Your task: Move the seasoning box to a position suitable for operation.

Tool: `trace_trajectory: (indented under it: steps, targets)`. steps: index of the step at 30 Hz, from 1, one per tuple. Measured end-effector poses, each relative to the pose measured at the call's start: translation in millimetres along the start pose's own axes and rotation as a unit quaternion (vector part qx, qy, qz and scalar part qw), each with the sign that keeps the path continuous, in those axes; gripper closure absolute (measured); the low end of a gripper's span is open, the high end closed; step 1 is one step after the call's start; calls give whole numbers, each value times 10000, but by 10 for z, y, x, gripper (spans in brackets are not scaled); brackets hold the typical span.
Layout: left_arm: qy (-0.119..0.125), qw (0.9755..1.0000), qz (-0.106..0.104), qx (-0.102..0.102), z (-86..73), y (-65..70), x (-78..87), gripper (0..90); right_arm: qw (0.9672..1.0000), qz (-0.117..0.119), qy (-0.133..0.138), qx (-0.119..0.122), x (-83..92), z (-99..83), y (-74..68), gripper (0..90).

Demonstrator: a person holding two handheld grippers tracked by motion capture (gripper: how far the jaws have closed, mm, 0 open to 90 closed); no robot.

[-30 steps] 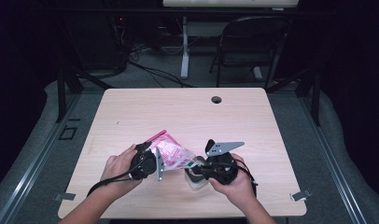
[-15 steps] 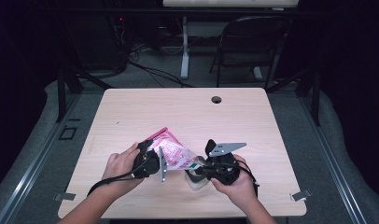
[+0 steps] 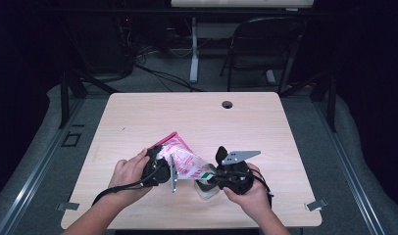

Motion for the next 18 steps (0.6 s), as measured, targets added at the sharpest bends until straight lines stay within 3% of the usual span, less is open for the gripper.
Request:
trace_trajectory:
  steps: [18]
  targets:
    - [23, 9997, 118, -201, 48, 21, 7, 610, 9999, -116, -17, -76, -8, -50, 65, 900]
Point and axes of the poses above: each handheld gripper's, and its own axes: x roughly backward along the jaws, z roughly out of its top, y roughly to its right, the point moved 6 cm from there along -x, roughly forward along the jaws, and after that the axes turned 4 degrees about x, right-handed, at the moved point
